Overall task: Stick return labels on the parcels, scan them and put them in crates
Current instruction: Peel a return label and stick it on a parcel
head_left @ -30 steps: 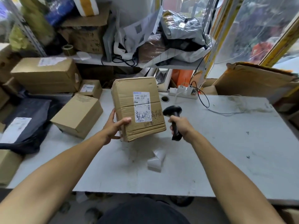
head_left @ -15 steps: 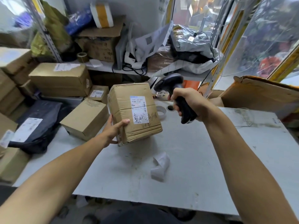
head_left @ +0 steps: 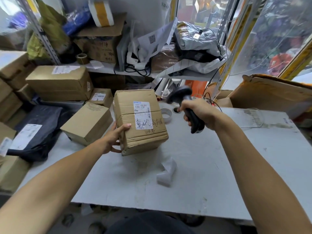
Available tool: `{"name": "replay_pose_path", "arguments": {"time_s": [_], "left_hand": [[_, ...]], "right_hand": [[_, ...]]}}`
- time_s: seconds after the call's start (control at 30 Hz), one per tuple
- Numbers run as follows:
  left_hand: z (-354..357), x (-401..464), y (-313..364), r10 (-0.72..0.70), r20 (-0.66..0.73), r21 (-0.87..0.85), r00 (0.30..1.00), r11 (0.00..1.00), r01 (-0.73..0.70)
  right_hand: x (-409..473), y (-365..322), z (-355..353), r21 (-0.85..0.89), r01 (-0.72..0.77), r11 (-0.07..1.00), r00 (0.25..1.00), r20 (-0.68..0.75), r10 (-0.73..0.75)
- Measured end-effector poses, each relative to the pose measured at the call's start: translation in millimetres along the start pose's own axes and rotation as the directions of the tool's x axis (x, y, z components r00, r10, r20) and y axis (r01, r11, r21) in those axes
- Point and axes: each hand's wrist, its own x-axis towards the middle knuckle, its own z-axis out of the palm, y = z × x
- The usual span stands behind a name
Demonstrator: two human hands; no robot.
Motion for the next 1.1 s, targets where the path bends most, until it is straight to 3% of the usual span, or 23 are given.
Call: {"name": "replay_pose_path", "arguments": {"time_s": [0.07, 0.17, 0.27, 0.4, 0.5, 0.6, 0.67, 0.73, 0.8, 0.9, 1.0, 1.1], "left_hand": [[-3, 1, -8, -0.067, 0.045, 0.032, 0.997, 0.997, 0.065], [1, 2, -21, -0.103, 0.021, -0.021, 0.995, 0.994, 0.103], [7, 8, -29, -0.055, -0.084, -0.085, 0.995, 0.995, 0.048], [22, 13, -32, 0.08, -0.228, -0.032, 0.97, 0.995, -0.09], [36, 14, -37, 0.196, -0.367, 0.089, 0.909, 0.98, -0.176], [46, 12, -44, 0.256, -0.465, 0.19, 0.847, 0.964, -0.187], [52, 10, -48, 0.285, -0.504, 0.223, 0.816, 0.955, -0.196], [59, 7, -52, 0.32, -0.536, 0.266, 0.781, 0.942, -0.204], [65, 0, -54, 0.368, -0.569, 0.329, 0.736, 0.922, -0.206], [73, -13, -56, 0.463, -0.586, 0.424, 0.665, 0.875, -0.236], [77, -27, -66, 0.603, -0.525, 0.508, 0.601, 0.788, -0.347], [82, -44, -78, 0.819, -0.342, 0.655, 0.461, 0.56, -0.507]], "right_hand": [[12, 44, 5, -0.119, -0.111, 0.987, 0.992, -0.071, 0.103], [22, 133, 15, -0.139, -0.321, 0.937, 0.934, -0.209, 0.289], [16, 205, 24, -0.187, -0.437, 0.88, 0.876, -0.312, 0.369], [8, 250, 34, -0.266, -0.506, 0.82, 0.849, -0.32, 0.42], [4, 258, 44, -0.338, -0.514, 0.788, 0.825, -0.446, 0.347], [-10, 248, 69, -0.401, -0.407, 0.82, 0.734, -0.678, 0.033], [-14, 240, 90, -0.524, -0.24, 0.817, 0.733, -0.65, -0.202], [-11, 235, 113, -0.648, -0.158, 0.745, 0.824, -0.502, -0.261], [-1, 228, 131, -0.691, -0.171, 0.702, 0.929, -0.351, -0.118], [16, 222, 141, -0.669, -0.278, 0.689, 0.952, -0.288, 0.103], [21, 227, 135, -0.573, -0.284, 0.768, 0.945, -0.301, 0.125], [13, 238, 123, -0.298, -0.207, 0.932, 0.951, -0.284, 0.121]]}}
